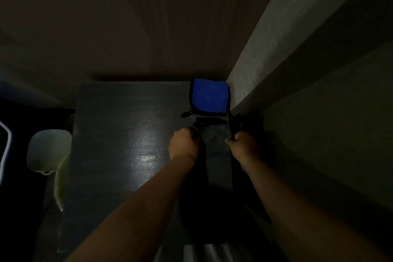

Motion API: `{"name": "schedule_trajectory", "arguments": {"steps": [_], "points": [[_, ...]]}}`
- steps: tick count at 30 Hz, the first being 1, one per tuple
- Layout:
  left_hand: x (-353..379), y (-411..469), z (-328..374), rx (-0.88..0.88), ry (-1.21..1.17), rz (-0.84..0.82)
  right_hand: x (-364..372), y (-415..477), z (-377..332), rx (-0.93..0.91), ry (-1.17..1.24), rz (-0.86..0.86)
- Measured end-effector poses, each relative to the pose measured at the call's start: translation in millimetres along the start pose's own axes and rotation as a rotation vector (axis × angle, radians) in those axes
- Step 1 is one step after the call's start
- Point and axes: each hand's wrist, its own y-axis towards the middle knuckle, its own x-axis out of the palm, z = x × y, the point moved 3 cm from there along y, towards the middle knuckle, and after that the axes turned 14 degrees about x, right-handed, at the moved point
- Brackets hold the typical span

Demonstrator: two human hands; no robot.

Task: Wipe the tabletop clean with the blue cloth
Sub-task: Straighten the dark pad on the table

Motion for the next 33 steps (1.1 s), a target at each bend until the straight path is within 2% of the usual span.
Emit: {"name": "schedule_trajectory", "arguments": {"steps": [7, 10, 15, 18, 21, 25, 28, 33], "points": [[10.7, 7.4, 6.2, 0.028, -0.004, -0.068, -9.8, 8.6, 8.8, 0.005, -0.034, 0.002], [9.9, 4.9, 9.3, 0.052, -0.06, -0.075, -14.3, -4.4, 9.4, -0.049, -0.085, 0.07], [-22.5, -6.9, 9.2, 0.163, -0.214, 0.096, -28.8, -48.0, -5.8, -0.265, -0.23, 0.282], [-54.9, 5.7, 6.9, 0.208, -0.222, 0.2, -41.1, -59.0, -34.8, -0.342, -0.178, 0.355], [-77.3, 34.7, 9.2, 0.205, -0.228, 0.276, -50.1, -53.0, -75.7, -0.33, -0.13, 0.364], [-87.1, 74.0, 19.2, 0.171, -0.278, 0.297, -54.7, -29.7, -123.4, -0.289, -0.221, 0.384], [-86.3, 93.6, 25.6, 0.14, -0.307, 0.257, -64.3, -17.6, -139.7, -0.216, -0.361, 0.341], [-74.6, 107.4, 23.4, 0.094, -0.276, 0.131, -70.3, -3.2, -141.7, -0.147, -0.445, 0.252]]}}
